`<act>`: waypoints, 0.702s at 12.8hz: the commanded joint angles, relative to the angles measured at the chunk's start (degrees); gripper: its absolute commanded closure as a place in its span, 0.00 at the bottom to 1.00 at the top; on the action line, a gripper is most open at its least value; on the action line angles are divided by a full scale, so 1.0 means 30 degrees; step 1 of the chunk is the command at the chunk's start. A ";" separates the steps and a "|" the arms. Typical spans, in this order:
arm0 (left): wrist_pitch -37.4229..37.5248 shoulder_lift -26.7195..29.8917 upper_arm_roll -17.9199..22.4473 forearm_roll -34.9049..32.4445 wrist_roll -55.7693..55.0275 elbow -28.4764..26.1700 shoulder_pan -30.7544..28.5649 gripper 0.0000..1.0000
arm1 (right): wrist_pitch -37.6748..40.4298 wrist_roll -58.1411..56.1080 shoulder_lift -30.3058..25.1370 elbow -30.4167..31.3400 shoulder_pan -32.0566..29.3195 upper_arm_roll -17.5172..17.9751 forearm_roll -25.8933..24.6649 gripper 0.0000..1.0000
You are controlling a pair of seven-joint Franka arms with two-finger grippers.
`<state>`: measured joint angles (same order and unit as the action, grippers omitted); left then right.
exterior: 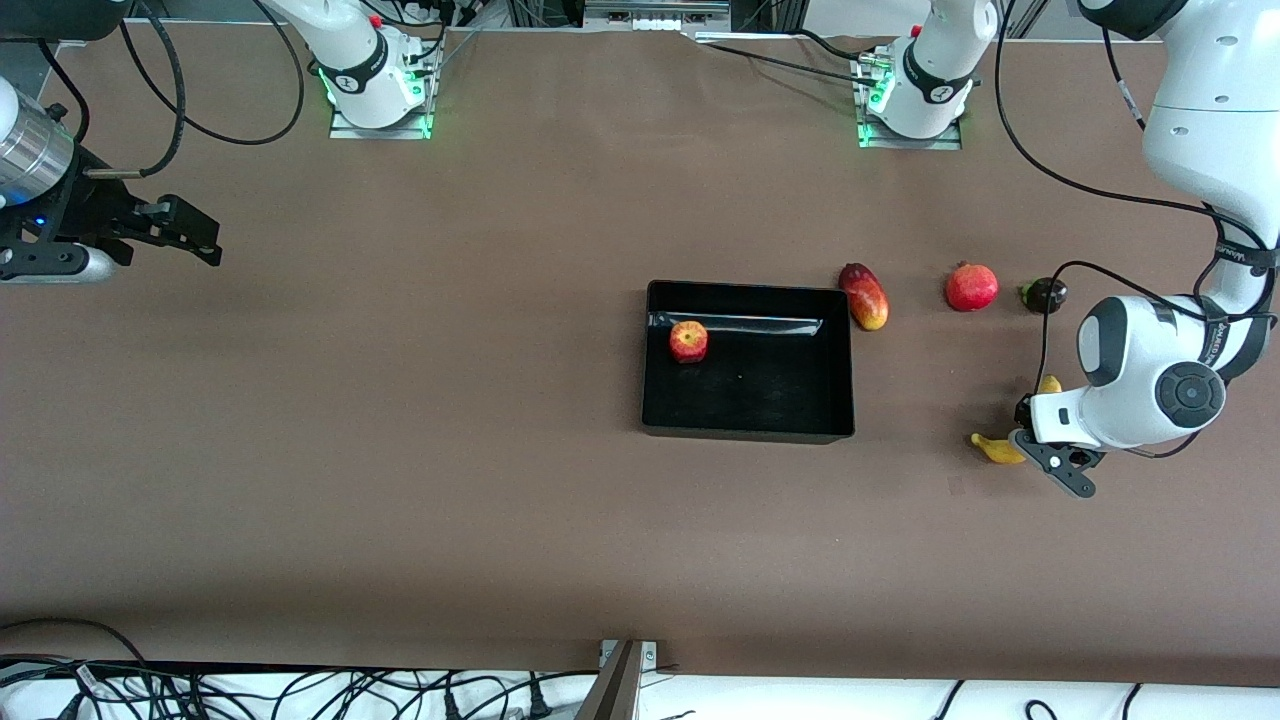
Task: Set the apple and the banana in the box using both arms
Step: 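Grasp the yellow banana with the left gripper and lift it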
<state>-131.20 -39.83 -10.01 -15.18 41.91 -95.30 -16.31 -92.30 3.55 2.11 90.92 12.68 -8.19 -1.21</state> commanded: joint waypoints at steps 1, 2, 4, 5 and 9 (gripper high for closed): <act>0.3313 0.1205 -0.1228 -0.0098 0.0180 0.1290 0.0015 1.00 | -0.0025 -0.0128 0.0028 -0.0190 -0.0273 0.0298 -0.0330 0.00; 0.5333 0.1264 -0.1902 -0.0040 -0.0314 0.2488 0.0044 1.00 | -0.0025 -0.0128 0.0028 -0.0190 -0.0273 0.0298 -0.0330 0.00; 0.9232 0.1265 -0.3425 -0.0039 -0.3552 0.4542 0.0452 1.00 | -0.0025 -0.0128 0.0028 -0.0190 -0.0273 0.0298 -0.0330 0.00; 1.0294 0.1265 -0.4070 -0.0010 -0.5456 0.4986 0.0803 1.00 | -0.0025 -0.0128 0.0028 -0.0190 -0.0273 0.0298 -0.0330 0.00; 1.1389 0.1295 -0.7643 0.0019 -1.5148 0.4876 0.1712 1.00 | -0.0054 -0.0128 0.0028 -0.0190 -0.0273 0.0298 -0.0330 0.00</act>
<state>-98.52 -35.20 -29.31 -15.05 7.37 -80.89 -11.93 -92.32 3.55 2.11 90.92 12.68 -8.18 -1.21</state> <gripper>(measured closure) 0.661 0.000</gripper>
